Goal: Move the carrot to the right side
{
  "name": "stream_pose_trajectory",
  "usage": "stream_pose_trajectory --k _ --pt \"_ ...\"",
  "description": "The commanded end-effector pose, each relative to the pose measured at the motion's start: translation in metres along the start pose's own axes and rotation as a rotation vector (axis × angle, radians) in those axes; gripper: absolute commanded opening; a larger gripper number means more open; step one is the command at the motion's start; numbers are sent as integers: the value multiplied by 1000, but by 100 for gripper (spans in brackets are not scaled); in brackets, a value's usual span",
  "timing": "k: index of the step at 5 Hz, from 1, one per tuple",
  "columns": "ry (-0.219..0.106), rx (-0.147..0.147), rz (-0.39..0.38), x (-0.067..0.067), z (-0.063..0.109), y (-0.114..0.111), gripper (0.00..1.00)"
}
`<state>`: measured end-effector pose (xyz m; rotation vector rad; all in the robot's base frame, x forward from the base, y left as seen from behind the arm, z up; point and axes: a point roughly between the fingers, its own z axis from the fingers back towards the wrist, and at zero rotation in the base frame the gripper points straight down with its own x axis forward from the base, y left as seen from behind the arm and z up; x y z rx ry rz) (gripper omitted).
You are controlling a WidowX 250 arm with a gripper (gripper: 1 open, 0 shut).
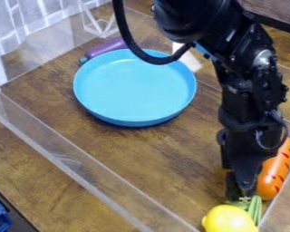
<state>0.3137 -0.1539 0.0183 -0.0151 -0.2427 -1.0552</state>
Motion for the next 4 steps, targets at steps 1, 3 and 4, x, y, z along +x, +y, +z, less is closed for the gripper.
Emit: stream_pose_trajectory --k 1,3,4 --pt "26 4 60 -3 6 -4 0" --pt "53 14 145 8 21 -10 0" --pt "59 11 135 1 25 -6 0"
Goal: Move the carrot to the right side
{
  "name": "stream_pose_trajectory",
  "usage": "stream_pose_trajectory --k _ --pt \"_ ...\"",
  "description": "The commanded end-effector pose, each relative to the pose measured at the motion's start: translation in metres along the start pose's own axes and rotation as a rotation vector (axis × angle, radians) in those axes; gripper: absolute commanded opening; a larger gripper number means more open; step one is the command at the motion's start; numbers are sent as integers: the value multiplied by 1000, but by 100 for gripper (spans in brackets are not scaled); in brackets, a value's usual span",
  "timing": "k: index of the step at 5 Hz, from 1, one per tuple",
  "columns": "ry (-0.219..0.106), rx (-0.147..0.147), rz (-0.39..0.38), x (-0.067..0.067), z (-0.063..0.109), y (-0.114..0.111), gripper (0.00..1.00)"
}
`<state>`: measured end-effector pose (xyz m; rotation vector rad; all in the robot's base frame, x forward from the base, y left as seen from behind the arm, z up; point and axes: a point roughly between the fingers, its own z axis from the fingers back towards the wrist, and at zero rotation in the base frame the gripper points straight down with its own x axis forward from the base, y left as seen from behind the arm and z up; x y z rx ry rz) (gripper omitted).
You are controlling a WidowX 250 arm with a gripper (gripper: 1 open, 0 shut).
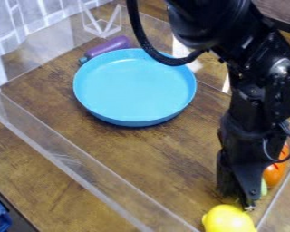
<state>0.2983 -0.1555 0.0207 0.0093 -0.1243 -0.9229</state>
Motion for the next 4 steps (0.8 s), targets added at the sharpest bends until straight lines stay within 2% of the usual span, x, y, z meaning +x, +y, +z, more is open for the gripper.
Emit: stream_pose_trajectory --k 1,2,3,4 --pt "-47 27 -5 -2 28 11 0" --pt "-28 37 78 -12 41 21 0" --pt "-22 32 108 -16 39 24 100" --pt "-15 28 138 -19 39 27 100"
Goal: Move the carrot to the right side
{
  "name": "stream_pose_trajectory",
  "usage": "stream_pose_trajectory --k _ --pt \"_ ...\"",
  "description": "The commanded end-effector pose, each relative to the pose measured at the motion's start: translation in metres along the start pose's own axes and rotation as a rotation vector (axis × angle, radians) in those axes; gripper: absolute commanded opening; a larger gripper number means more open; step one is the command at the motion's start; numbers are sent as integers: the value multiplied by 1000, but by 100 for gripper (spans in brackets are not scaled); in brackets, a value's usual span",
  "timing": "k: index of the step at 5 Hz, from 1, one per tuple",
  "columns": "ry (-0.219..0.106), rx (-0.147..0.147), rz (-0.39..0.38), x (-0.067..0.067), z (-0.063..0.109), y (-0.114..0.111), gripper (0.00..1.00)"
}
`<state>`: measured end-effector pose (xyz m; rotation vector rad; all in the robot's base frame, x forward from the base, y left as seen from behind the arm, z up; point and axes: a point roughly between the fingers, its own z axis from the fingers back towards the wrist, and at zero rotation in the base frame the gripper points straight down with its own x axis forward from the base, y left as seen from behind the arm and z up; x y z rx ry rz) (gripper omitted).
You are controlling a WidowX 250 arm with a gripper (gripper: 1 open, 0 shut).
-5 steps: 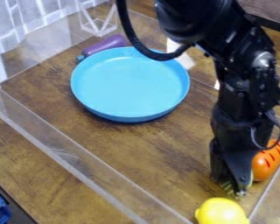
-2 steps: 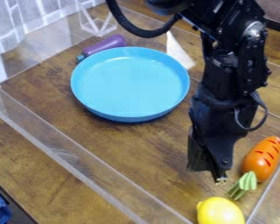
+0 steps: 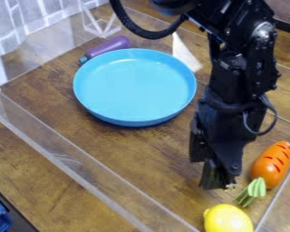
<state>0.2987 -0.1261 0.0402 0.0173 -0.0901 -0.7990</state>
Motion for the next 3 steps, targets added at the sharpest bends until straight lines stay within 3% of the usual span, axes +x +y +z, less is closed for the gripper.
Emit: stream_pose_trajectory --k 1,3 --pt "-63 20 46 0 18 10 100" --pt "-90 25 108 -2 11 10 100"
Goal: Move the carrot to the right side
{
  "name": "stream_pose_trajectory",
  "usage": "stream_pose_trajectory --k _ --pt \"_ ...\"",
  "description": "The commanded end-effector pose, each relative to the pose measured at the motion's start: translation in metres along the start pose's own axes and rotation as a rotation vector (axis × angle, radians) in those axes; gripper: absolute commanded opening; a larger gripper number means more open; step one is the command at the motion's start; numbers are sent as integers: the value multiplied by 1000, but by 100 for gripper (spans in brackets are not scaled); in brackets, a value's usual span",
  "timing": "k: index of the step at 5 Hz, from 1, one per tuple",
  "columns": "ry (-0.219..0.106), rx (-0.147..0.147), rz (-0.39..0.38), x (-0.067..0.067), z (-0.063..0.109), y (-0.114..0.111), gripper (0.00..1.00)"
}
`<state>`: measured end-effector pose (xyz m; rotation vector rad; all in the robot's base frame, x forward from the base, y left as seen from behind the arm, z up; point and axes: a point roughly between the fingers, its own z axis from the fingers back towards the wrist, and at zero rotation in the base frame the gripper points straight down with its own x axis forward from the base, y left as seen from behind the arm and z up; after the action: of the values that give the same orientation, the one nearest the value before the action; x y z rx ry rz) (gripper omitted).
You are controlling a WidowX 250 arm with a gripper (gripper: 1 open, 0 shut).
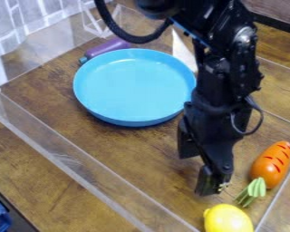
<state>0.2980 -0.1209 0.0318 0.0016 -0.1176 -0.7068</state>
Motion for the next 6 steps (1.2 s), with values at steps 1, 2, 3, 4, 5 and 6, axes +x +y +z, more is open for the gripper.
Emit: stream_pose_trajectory --k 1,2,3,4,5,6 --pt "-75 25 75 10 14 -4 100" --pt "-86 30 136 17 10 -14 100" --pt "-107 53 179 23 19 1 100" --pt "-118 67 212 28 20 13 100" --pt "-159 108 282 33 46 30 100" --pt "-209 157 378 32 85 48 100"
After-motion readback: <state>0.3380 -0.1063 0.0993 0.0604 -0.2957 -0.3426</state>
